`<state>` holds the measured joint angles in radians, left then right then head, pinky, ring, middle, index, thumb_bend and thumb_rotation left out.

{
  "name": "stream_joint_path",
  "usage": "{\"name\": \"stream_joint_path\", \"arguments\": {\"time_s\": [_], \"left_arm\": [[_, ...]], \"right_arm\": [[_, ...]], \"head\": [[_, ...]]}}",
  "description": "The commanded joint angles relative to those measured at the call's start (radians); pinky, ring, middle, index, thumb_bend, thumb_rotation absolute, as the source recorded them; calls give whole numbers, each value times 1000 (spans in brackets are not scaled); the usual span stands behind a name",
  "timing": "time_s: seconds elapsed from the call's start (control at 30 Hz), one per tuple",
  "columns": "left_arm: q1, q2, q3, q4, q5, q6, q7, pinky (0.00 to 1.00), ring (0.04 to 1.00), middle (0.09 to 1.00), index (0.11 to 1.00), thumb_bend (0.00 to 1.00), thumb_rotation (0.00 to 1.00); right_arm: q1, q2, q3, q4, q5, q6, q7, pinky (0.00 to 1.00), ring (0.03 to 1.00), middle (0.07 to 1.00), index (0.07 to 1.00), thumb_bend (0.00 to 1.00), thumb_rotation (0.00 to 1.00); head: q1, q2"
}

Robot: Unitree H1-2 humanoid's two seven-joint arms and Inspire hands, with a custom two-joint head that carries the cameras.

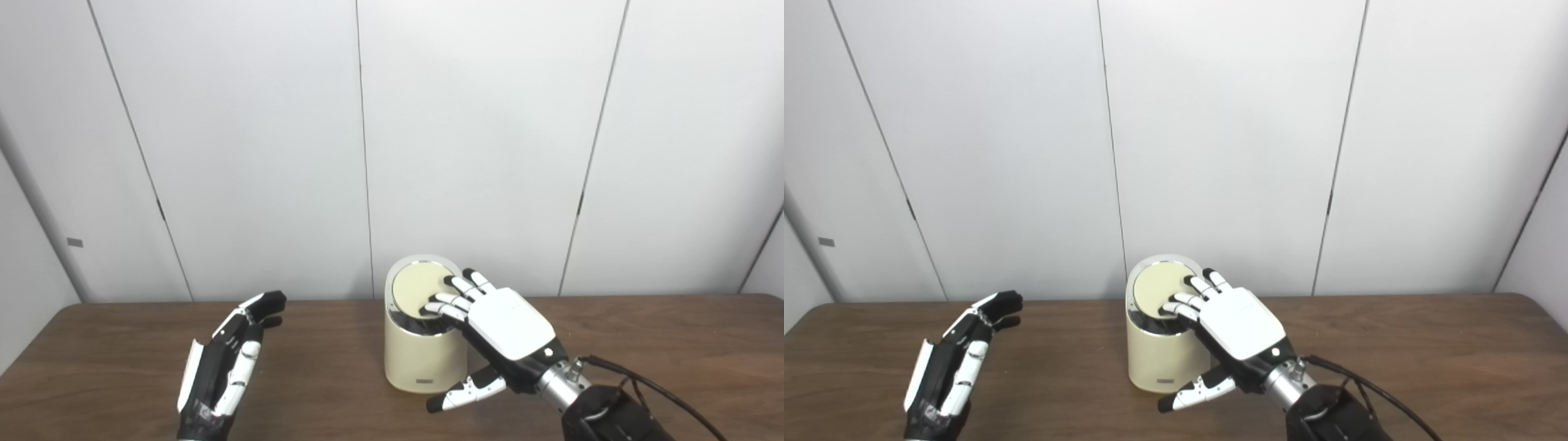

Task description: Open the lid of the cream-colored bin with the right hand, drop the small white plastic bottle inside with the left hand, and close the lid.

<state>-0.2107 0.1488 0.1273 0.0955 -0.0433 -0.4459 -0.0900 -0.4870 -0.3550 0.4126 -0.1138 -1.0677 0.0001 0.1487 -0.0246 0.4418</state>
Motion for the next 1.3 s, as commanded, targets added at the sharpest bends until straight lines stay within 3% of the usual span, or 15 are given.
{"name": "stream_joint_path", "arguments": {"time_s": [0.0, 0.23, 0.7, 0.87, 0.97, 1.27], "left_arm": [[-21, 14, 1, -35, -5, -19, 7, 777, 813, 807, 792, 388, 769], [-22, 15, 1, -33, -10, -20, 4, 782, 813, 807, 792, 385, 771], [-22, 12, 1, -35, -3, -18, 11, 777, 809, 803, 795, 394, 774], [-25, 14, 0, -26, -7, -21, 7, 777, 812, 807, 797, 385, 774], [-30, 15, 0, -18, -5, -23, 6, 769, 809, 805, 795, 381, 765], [-29, 11, -1, -17, 13, -21, 18, 765, 803, 801, 790, 406, 766]], "right_arm": [[-8, -10, 1, 21, -27, 8, 28, 1000, 944, 833, 777, 930, 827], [-8, -9, 10, 16, -36, 8, 59, 1000, 878, 744, 699, 949, 856], [8, 6, -21, -12, 42, 20, 98, 1000, 857, 738, 704, 953, 831], [28, 40, -89, -36, 193, 29, 85, 1000, 912, 826, 805, 902, 829], [38, 57, -110, -35, 207, 23, 36, 1000, 989, 899, 874, 894, 841], [79, 69, -132, -15, 196, -20, -66, 1000, 1000, 999, 977, 876, 833]], "head": [[-1, 0], [-2, 1], [-5, 1], [-5, -4], [-7, -8], [-5, -14]]}}
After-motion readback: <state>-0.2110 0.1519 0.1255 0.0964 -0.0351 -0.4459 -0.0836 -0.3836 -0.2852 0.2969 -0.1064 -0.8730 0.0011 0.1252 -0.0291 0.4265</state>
